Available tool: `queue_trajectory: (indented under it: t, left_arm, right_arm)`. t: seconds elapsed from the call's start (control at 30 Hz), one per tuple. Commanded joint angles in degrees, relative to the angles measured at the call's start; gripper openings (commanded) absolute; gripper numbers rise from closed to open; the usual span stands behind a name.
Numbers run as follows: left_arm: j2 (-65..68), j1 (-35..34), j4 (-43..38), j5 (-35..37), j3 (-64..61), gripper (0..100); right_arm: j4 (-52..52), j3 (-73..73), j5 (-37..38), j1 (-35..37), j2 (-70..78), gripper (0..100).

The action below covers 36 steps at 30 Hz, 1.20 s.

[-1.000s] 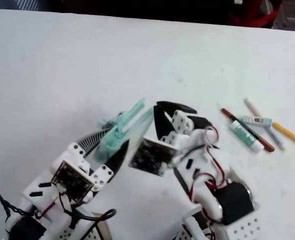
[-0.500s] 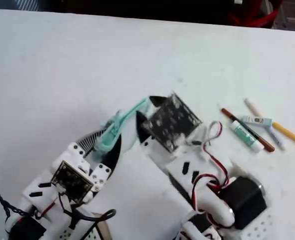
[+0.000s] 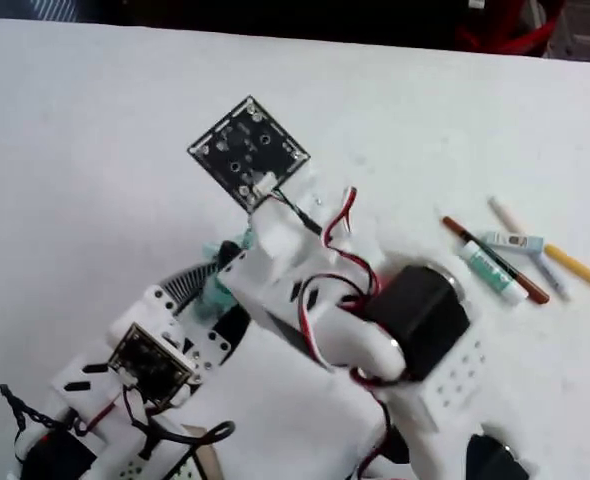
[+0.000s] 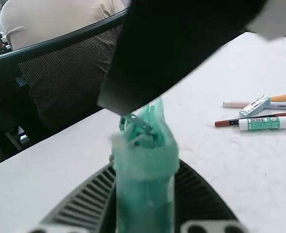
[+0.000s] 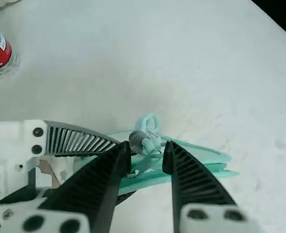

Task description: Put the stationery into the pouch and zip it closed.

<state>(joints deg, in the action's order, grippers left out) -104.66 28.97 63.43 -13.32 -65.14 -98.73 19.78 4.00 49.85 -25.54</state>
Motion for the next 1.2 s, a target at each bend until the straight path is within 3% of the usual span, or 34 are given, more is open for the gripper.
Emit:
queue_trajectory:
  t: [0.0,0.53,0.7,0.83,0.97,1.17]
  left_arm:
    - [-0.13,-1.01,-1.32,0.18,0.0,15]
    - [-0.13,-1.01,-1.32,0.18,0.0,15]
    - [-0.13,-0.92,-1.32,0.18,0.0,15]
    - [-0.13,-0.92,-1.32,0.18,0.0,15]
    - [-0.13,-1.01,-1.32,0.18,0.0,15]
    - [-0.13,-1.01,-1.32,0.18,0.0,15]
  right_arm:
    - [-0.31,-1.05,-1.23,2.68,-2.07,12.0]
    - [-0.4,-6.24,-1.23,-3.82,-2.51,11.9]
    - [-0.22,-7.91,-0.26,-3.03,-1.89,11.1]
    - [-0.22,-8.26,2.73,-0.31,-1.89,1.9]
    - [-0.22,-8.09,2.81,0.92,-2.07,2.2]
    - [1.27,-7.82,4.57,-2.77,-2.24,1.9]
